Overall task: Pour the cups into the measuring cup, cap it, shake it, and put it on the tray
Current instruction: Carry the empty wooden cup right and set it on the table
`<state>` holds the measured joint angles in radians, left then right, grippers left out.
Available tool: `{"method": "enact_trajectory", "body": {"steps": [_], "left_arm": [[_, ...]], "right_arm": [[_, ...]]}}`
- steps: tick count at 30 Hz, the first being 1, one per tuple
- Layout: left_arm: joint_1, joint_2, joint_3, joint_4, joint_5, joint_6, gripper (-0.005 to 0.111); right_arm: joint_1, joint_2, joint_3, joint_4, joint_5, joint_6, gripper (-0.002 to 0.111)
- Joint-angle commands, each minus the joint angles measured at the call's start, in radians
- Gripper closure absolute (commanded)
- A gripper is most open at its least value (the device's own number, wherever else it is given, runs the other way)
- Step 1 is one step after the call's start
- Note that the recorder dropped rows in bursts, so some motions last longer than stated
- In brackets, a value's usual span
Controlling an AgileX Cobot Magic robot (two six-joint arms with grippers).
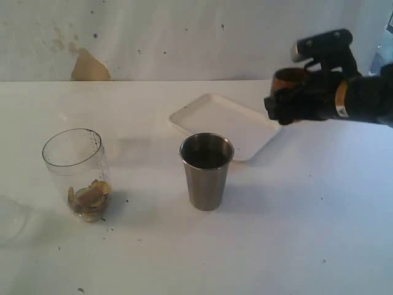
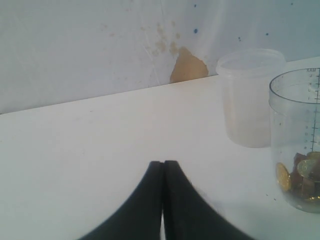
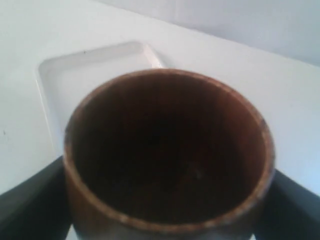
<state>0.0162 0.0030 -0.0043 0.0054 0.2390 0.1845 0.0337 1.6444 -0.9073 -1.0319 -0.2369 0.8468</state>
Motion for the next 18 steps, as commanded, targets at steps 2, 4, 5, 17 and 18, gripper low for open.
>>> {"method": "enact_trajectory", "body": {"steps": [2,4,5,17,18], "left_arm": [[-0.006,-0.003,0.004,0.000,-0.006,-0.002,0.106],[-0.006,-0.003,0.004,0.000,-0.006,-0.002,0.106],[-0.006,-0.003,0.004,0.000,-0.006,-0.002,0.106],[-0.006,-0.003,0.004,0.000,-0.006,-0.002,0.106],[-0.006,-0.003,0.004,0.000,-0.006,-0.002,0.106]], "right_arm": [[-0.134,0.051,0.132,0.147,-0.343,-0.177,0.108],[-0.160,0.083,0.171,0.249,-0.430,-0.281,0.108],[-0.163,0.097,0.183,0.281,-0.442,-0.327,0.108],[-0.165,0.176,0.200,0.324,-0.449,-0.513,0.108],[-0.165,0.187,0.200,0.324,-0.456,-0.513,0.108]]}}
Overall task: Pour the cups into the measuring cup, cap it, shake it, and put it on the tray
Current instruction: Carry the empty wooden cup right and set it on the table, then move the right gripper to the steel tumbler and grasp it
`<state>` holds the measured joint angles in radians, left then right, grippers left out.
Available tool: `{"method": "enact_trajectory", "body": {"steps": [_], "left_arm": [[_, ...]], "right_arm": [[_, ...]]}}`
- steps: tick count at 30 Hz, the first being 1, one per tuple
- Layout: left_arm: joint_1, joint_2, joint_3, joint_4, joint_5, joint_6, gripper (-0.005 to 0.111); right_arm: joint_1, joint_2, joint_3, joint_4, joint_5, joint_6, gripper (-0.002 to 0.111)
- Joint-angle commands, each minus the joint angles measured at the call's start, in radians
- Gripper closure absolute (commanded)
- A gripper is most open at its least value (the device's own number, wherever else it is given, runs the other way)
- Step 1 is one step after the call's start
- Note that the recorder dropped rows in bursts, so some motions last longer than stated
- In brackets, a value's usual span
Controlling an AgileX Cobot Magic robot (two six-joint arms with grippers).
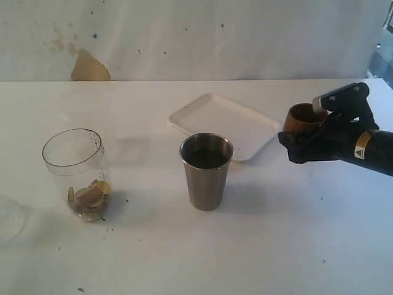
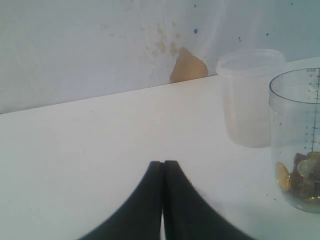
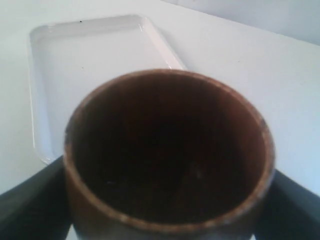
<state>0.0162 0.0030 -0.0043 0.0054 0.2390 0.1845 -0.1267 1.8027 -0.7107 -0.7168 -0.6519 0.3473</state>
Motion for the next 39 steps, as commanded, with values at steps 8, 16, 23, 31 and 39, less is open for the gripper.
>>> {"method": "enact_trajectory", "body": {"steps": [8,16,23,31,39], "left_arm": [[-0.006,-0.003,0.004,0.000,-0.006,-0.002,0.106],[-0.006,-0.003,0.004,0.000,-0.006,-0.002,0.106],[-0.006,-0.003,0.004,0.000,-0.006,-0.002,0.106],[-0.006,-0.003,0.004,0.000,-0.006,-0.002,0.106],[-0.006,-0.003,0.004,0.000,-0.006,-0.002,0.106]], "right_arm": [[-0.001,0.105,0.003,-0.035,-0.141,-0.011,0.090],[-0.001,0.105,-0.005,-0.023,-0.186,-0.011,0.029],[-0.001,0.105,-0.014,-0.014,-0.110,-0.007,0.018],[-0.001,0.023,-0.023,-0.012,-0.136,0.004,0.018],[0.008,-0.224,-0.047,-0.144,-0.141,0.291,0.018]]}}
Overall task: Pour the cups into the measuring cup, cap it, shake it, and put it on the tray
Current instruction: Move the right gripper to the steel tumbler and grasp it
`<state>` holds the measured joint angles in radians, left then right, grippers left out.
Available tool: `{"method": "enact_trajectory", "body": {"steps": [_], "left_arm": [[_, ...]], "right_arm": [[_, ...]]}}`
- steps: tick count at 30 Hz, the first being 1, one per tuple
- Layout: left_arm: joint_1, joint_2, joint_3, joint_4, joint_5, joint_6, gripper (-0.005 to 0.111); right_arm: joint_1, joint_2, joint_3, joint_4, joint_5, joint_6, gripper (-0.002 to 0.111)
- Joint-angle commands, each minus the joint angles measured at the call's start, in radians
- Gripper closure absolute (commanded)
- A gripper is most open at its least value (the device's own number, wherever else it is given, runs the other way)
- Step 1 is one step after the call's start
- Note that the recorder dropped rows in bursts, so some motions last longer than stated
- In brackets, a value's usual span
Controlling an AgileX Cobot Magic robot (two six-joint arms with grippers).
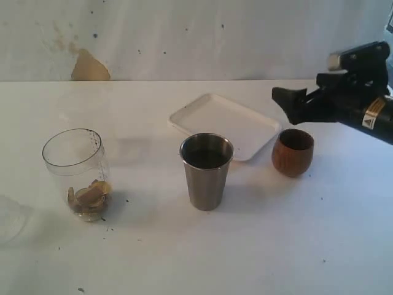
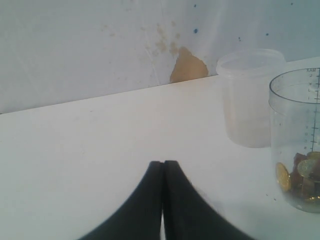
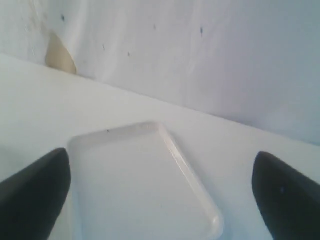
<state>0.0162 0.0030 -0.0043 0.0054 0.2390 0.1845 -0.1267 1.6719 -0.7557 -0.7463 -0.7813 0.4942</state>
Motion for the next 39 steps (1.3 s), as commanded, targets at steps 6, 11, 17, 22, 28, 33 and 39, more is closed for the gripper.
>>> {"method": "enact_trajectory", "body": {"steps": [6,11,17,22,28,33,39], "left_arm": [[-0.006,-0.003,0.004,0.000,-0.006,0.000,0.106],[-0.006,-0.003,0.004,0.000,-0.006,0.000,0.106],[-0.006,-0.003,0.004,0.000,-0.006,0.000,0.106],[-0.006,-0.003,0.004,0.000,-0.006,0.000,0.106],[-0.006,-0.003,0.004,0.000,-0.006,0.000,0.106],[-0.006,-0.003,0.004,0.000,-0.006,0.000,0.106],[-0.006,-0.003,0.004,0.000,-0.006,0.000,0.106]], "right_arm": [[0.220,-0.102,0.000,-0.465,-0.004,0.303,0.018],[0.288,-0.075,0.000,-0.505,0.083,0.325,0.018],[0.288,-0.075,0.000,-0.511,0.090,0.352,0.018],[0.288,-0.075,0.000,-0.464,0.214,0.381,0.012],[0.298,-0.075,0.000,-0.598,0.221,0.424,0.003],[0.306,-0.070,0.004,-0.598,0.197,0.429,0.003],[0.306,-0.001,0.028,-0.603,0.185,0.429,0.003]]}}
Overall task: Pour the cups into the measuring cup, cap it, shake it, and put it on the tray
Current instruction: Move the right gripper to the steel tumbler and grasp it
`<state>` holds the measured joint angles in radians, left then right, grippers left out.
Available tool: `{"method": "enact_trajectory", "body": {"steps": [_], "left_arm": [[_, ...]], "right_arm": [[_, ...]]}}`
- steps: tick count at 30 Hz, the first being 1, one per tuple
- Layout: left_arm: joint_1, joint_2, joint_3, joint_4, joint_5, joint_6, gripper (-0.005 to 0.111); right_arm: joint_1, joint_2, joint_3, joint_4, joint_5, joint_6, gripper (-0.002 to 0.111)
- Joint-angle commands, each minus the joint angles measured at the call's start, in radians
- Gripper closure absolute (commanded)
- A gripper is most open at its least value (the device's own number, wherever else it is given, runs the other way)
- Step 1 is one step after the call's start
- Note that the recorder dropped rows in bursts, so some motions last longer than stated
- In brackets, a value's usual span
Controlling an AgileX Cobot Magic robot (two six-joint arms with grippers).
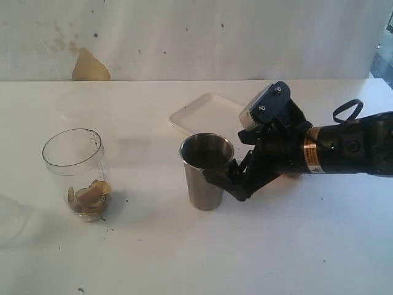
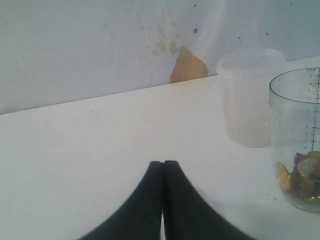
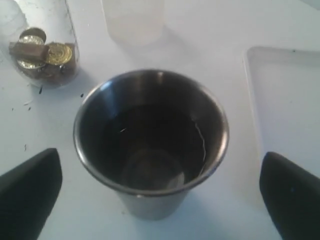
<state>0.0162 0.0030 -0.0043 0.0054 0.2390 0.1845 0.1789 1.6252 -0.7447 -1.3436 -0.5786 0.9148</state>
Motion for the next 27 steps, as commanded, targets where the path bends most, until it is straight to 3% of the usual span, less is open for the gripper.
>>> {"method": "enact_trajectory", "body": {"steps": [1,9,27], "left_arm": [[-0.006,-0.003,0.004,0.000,-0.006,0.000,0.106],[-0.006,-0.003,0.004,0.000,-0.006,0.000,0.106],[-0.006,-0.003,0.004,0.000,-0.006,0.000,0.106]], "right_arm": [[0.001,0.061,0.017,-0.006,-0.035,0.005,0.003],[0.001,0.166,0.017,0.025,-0.081,-0.103,0.003],[0.001,0.319,0.017,0.462,-0.313,-0.478,0.003]]}}
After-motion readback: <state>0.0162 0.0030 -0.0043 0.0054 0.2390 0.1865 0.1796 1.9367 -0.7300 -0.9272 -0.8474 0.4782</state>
